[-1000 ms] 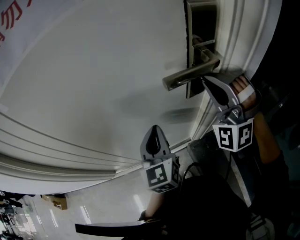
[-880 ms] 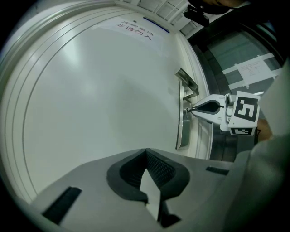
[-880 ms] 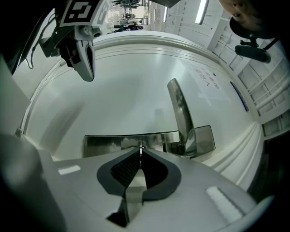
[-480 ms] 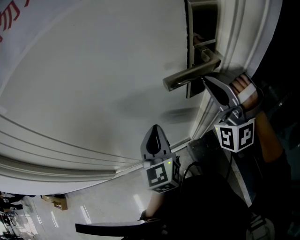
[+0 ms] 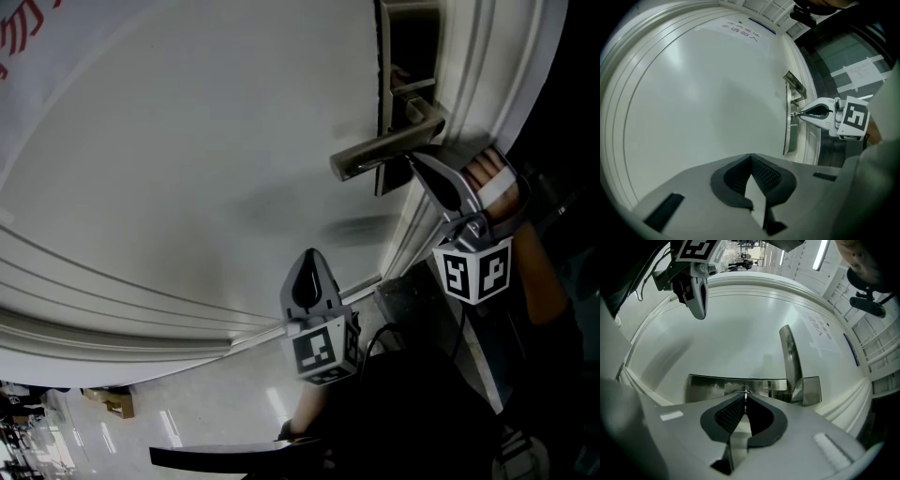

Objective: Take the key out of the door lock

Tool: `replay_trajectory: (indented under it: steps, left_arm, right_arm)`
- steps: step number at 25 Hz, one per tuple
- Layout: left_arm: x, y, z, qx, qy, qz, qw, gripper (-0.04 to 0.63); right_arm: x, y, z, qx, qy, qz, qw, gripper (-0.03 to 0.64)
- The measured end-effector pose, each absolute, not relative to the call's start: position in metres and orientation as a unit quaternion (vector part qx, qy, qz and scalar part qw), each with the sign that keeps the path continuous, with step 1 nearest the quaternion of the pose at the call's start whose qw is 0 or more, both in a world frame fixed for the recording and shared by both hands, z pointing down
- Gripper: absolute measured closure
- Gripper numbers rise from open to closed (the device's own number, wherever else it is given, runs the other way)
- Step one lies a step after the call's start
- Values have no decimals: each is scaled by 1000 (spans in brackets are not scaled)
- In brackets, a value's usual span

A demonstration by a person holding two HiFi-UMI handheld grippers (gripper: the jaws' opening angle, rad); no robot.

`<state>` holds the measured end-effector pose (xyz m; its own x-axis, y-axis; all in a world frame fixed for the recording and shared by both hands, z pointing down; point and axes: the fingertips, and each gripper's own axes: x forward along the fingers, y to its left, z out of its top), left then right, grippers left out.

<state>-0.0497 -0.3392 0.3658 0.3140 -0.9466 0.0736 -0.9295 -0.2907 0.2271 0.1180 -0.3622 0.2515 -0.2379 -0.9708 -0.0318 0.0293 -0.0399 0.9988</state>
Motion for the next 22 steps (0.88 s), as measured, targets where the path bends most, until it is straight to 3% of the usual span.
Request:
replay_trajectory:
  steps: [22]
  left_arm:
    - [-48,-337,361,817,-569,-39,84,595]
  right_arm:
    - [118,-362,252,417,-516,-592,458,604]
